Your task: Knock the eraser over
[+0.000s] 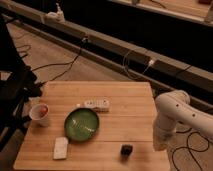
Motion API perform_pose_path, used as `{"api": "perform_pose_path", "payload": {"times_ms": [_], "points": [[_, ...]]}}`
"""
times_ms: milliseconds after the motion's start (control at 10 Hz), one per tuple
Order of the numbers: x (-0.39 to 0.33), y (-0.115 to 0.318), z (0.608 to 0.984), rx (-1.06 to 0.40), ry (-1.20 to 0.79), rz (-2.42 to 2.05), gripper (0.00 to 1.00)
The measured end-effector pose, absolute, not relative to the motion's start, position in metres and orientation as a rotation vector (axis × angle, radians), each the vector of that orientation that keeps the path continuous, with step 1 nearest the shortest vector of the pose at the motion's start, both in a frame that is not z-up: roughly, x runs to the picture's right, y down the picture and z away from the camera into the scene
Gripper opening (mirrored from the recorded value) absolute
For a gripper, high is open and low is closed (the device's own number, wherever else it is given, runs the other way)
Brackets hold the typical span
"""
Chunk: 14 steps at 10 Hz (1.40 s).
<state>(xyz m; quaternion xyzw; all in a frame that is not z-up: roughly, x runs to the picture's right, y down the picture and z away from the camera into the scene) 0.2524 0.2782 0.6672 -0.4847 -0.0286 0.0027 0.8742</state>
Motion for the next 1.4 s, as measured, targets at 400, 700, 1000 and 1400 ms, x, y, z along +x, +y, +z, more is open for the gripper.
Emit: {"api": "perform_pose_path", "payload": {"times_ms": [400, 700, 1000, 1400], "points": [[0.244, 0.288, 0.669, -1.023, -0.074, -0.037, 0.00], [0.222, 0.307, 0.671, -1.055, -0.106, -0.133, 0.00], [0.183, 0.310, 0.670, -1.058, -0.199, -0.230, 0.00], [0.123, 0.288, 0.669, -1.008, -0.375, -0.320, 0.00]]}}
